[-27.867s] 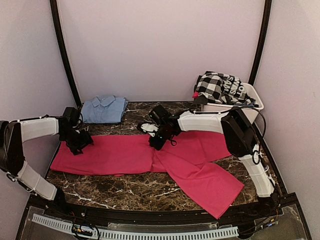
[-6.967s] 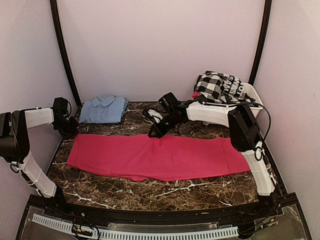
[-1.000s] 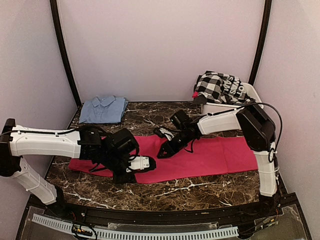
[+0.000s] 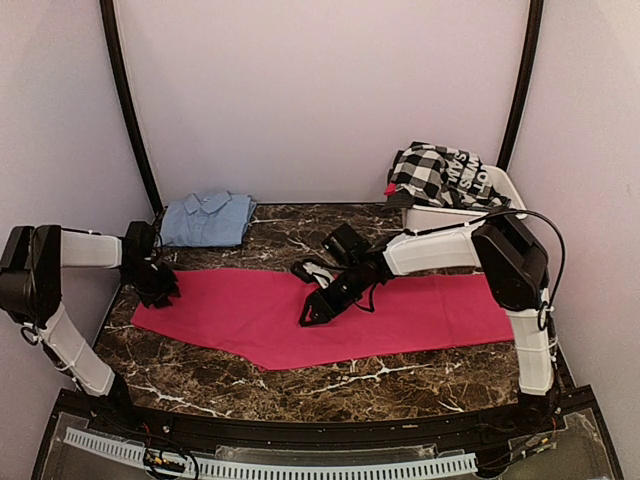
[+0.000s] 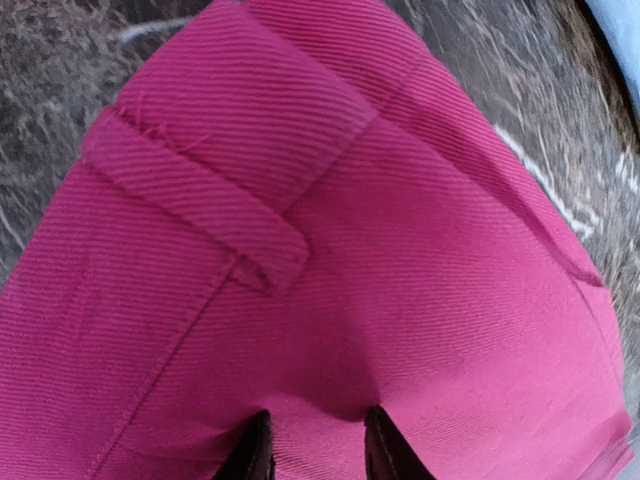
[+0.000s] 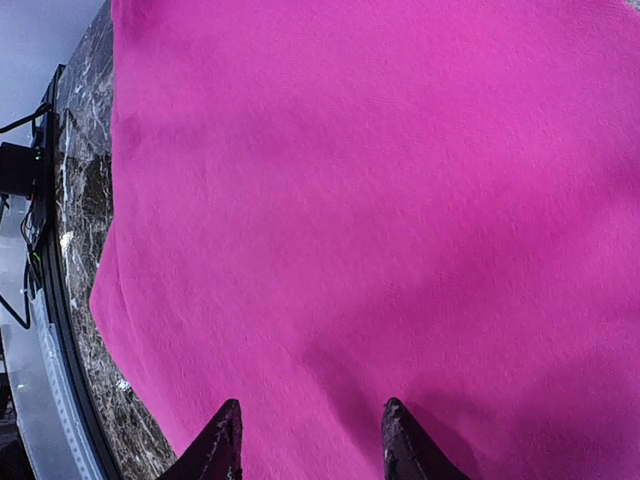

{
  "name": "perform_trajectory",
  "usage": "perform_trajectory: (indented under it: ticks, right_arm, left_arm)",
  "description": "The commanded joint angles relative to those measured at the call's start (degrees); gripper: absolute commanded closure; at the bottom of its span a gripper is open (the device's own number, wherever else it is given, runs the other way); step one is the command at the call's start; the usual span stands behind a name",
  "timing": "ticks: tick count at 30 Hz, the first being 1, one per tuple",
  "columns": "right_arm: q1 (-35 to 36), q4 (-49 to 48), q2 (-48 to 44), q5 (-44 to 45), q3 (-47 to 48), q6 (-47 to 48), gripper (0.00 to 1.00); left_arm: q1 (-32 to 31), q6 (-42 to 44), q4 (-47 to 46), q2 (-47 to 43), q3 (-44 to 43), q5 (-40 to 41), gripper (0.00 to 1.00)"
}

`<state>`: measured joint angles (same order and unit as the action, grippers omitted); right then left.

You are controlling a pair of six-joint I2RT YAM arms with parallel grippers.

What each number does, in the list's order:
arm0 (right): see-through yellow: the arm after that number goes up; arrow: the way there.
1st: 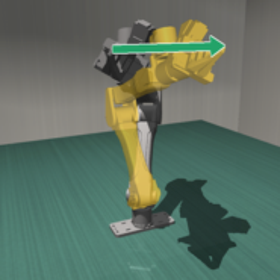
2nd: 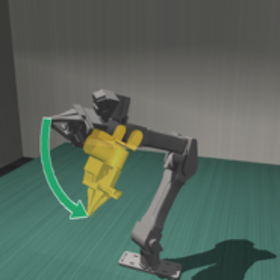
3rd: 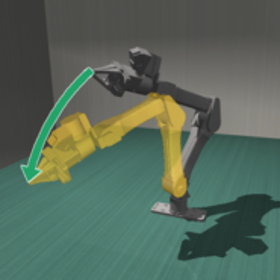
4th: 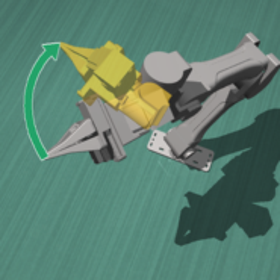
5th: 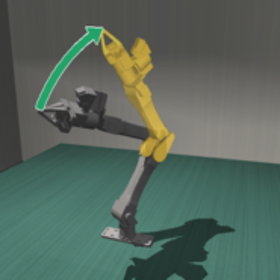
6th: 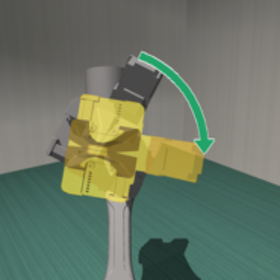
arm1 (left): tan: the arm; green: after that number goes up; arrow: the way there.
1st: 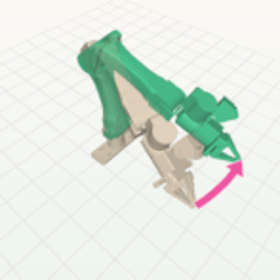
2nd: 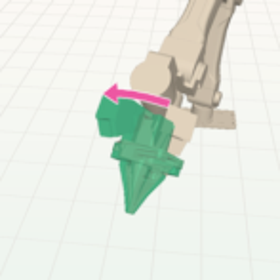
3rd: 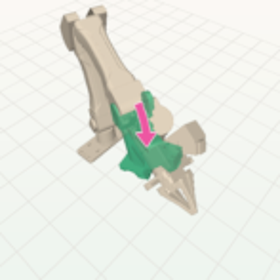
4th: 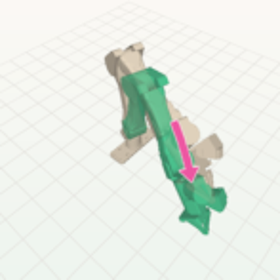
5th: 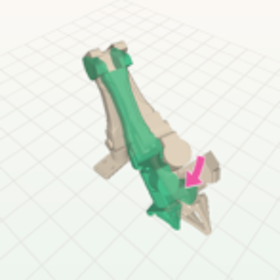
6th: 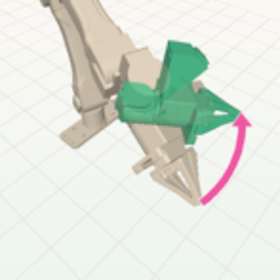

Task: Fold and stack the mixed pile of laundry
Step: Smooth out the rectangle-folded trousers at the center of the board.

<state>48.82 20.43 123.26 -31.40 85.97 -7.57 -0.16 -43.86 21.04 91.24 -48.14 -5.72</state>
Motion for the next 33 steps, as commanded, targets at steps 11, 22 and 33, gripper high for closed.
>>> perform_trajectory:
  ticks: [11, 22, 33]
  right_arm:
    - [-5.1, -1.4, -10.8, 2.0, -8.8, -3.1, 0.56]
    - [-17.1, -2.1, -28.0, 4.8, -28.0, -8.3, 0.56]
    - [-35.5, 2.7, -43.2, 5.4, -38.8, -16.4, 0.55]
  left_arm:
    - [4.3, 8.5, -1.3, 5.2, -8.1, 1.8, 0.60]
    - [-17.4, 18.1, -1.9, -3.5, -10.9, -1.6, 0.48]
    - [-28.2, 12.7, -0.2, 11.8, -13.4, 3.3, 0.52]
